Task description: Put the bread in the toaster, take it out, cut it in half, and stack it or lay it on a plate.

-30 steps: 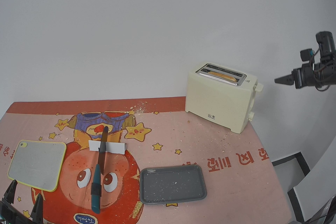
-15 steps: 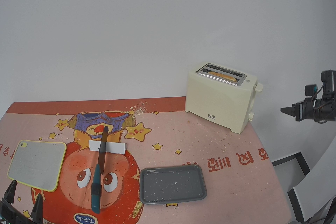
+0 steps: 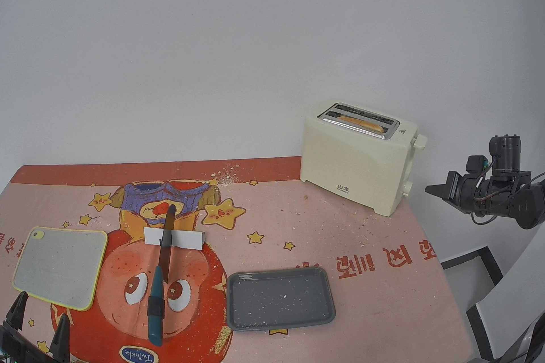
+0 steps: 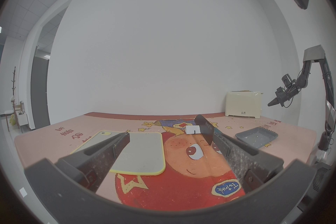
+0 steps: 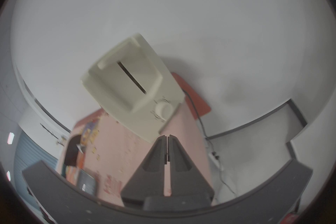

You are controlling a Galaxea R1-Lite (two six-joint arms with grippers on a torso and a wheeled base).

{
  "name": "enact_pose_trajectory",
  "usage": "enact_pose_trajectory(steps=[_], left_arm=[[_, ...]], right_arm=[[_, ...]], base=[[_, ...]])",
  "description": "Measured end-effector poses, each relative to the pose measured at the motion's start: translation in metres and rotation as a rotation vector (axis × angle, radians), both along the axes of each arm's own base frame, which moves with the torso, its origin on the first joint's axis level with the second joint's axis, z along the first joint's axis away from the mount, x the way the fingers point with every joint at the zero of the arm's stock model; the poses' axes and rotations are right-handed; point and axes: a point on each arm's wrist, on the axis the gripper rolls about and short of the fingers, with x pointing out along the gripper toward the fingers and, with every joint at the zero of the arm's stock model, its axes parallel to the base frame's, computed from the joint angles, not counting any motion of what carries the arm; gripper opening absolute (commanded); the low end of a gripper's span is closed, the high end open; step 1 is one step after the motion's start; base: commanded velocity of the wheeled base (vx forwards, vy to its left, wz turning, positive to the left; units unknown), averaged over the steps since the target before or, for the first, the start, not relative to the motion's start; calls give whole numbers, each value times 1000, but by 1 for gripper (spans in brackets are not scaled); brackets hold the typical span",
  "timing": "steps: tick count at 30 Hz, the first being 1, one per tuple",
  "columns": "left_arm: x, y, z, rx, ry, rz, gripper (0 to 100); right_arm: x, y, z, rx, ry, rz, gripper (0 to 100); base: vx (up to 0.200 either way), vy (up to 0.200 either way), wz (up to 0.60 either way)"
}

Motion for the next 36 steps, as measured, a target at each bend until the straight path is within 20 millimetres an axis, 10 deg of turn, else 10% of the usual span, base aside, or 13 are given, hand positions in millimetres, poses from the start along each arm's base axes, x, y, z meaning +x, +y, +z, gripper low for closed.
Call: enact_pose_trajectory(steps=[15,36], left_arm=[[0,0,0,1,0,-1,100],[0,0,0,2,0,-1,100]], right_arm=[[-31,-1,-33,2,-26,-90,0],[4,19,-75,102,-105,-114,0]], base=[[0,0,0],[0,0,0]])
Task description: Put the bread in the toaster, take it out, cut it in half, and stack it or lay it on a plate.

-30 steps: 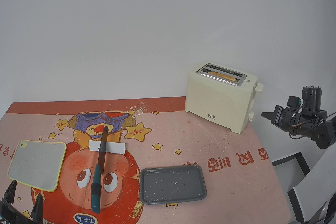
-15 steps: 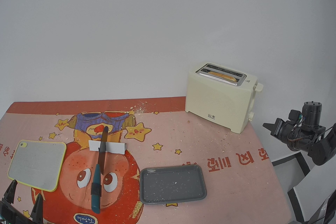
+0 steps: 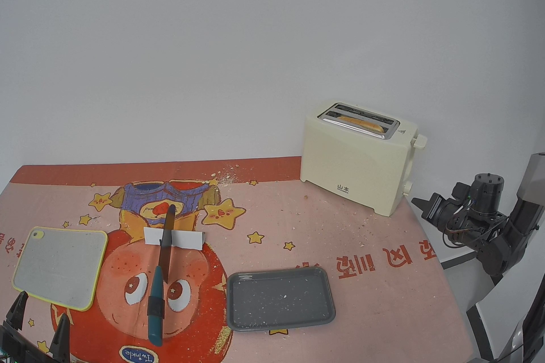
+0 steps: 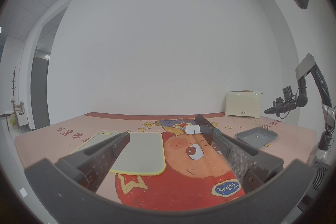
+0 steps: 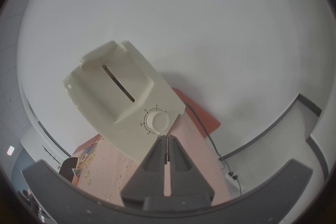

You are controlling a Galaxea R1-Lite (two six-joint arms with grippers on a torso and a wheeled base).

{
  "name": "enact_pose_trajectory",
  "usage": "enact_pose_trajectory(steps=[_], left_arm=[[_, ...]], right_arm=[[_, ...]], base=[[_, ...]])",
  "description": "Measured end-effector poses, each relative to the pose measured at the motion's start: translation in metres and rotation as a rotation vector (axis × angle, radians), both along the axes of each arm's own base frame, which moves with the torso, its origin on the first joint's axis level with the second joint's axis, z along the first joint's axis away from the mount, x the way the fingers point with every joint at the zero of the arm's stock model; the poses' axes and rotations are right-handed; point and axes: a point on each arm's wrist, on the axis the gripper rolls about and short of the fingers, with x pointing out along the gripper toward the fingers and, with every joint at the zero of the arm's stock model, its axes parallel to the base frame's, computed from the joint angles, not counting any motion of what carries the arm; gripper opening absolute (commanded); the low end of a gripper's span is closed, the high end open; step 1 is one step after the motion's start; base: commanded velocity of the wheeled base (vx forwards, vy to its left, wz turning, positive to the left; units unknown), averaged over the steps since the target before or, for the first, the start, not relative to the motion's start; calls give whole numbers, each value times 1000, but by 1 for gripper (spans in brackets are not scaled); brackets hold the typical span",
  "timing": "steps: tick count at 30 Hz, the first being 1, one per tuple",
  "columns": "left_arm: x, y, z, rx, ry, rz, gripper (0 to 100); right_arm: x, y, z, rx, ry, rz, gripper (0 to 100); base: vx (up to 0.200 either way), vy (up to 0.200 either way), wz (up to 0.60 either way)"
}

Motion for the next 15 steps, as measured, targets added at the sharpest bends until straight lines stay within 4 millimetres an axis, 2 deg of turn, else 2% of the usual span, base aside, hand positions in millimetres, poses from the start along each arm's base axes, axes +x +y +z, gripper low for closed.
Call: enact_pose_trajectory(steps=[15], left_arm=[[0,0,0,0,0,0,100]], right_arm=[[8,6,-9,2,15,12,0]], base=[[0,0,0]])
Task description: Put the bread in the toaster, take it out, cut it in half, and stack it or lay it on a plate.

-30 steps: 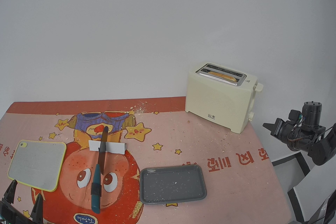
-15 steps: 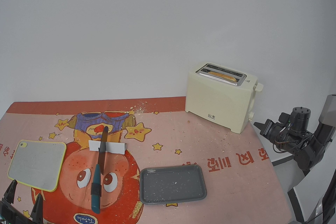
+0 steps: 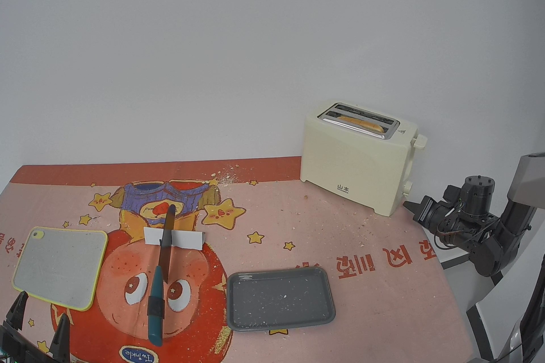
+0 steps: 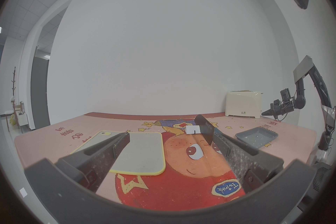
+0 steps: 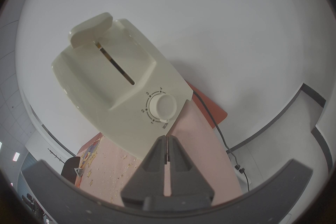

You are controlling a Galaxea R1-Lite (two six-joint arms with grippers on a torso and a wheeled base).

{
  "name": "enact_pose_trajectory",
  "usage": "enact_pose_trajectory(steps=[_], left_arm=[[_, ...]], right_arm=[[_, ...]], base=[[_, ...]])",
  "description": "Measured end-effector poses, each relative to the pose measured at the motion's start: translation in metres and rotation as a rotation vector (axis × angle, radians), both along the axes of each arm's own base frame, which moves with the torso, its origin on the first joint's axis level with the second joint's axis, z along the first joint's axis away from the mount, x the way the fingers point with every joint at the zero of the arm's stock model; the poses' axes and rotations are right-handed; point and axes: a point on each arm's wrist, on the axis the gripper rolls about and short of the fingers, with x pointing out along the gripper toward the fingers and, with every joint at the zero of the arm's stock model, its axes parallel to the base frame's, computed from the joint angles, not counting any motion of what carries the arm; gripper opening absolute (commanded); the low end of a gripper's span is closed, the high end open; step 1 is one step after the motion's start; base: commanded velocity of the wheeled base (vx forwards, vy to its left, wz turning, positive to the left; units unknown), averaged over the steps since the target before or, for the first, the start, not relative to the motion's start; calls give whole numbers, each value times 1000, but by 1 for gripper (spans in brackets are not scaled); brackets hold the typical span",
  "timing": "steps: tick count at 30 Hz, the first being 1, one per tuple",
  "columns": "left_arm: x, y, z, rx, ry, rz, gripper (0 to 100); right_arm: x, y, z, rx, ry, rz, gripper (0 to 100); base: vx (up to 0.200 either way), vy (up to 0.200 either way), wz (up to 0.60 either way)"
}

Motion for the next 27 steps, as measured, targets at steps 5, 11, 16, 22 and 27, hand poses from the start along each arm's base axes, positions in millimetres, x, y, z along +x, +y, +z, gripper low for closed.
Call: enact_pose_trajectory(steps=[5,11,16,22,27], left_arm=[[0,0,0,0,0,0,100],[0,0,0,0,0,1,100],[0,0,0,0,0,1,100],[0,0,0,0,0,0,100],[0,0,0,0,0,1,100]], right_arm=[[1,0,-2,-1,4,-2,0],[6,-1,-3,1,-2,-7,0],[8,-2,-3,2,-5,-9,0],[9,-2,-3,3,-11,-9,0],[10,-1,-2,3,-13,-9,0]], base=[[0,0,0],[0,0,0],[0,0,0],[0,0,0],[0,0,0]])
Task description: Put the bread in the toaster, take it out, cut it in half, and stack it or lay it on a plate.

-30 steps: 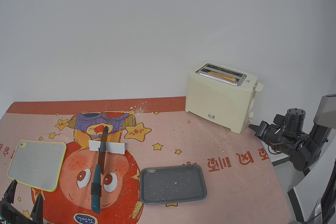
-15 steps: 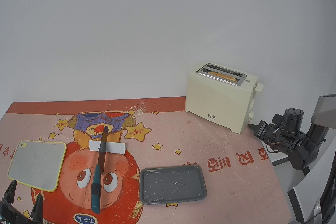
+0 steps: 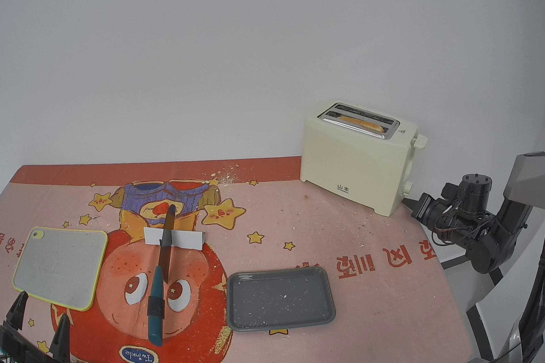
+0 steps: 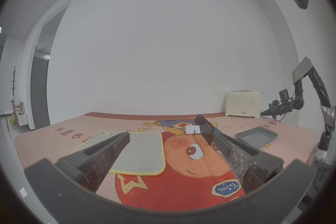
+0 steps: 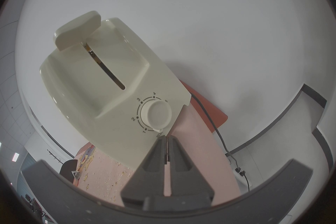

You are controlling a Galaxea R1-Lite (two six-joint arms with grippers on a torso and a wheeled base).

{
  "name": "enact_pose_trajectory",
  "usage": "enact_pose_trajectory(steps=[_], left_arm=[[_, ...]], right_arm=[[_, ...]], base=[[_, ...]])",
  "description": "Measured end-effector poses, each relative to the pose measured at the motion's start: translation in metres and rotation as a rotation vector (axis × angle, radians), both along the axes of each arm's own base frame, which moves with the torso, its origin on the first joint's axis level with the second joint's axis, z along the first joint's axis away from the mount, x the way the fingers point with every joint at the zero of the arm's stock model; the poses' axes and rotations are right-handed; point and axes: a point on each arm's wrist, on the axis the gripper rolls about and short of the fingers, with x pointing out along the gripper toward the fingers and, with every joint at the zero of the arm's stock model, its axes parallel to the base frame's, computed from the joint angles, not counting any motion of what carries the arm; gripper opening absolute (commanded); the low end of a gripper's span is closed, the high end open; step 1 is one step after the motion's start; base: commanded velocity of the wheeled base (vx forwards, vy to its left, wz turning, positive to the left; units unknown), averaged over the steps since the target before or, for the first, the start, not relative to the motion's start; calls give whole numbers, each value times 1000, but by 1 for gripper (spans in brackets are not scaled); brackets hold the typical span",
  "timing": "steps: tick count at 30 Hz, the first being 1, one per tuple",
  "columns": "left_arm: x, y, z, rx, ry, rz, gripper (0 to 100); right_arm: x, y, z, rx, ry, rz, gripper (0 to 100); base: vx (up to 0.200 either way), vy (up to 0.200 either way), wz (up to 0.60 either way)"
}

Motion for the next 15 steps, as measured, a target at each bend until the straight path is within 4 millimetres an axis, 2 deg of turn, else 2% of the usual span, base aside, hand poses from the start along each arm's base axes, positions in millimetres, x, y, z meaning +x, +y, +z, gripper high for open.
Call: enact_pose_trajectory(steps=[15], left_arm=[[0,0,0,0,0,-1,100]], right_arm=[[0,1,4,-1,-15,1,0]], base=[[0,0,0]])
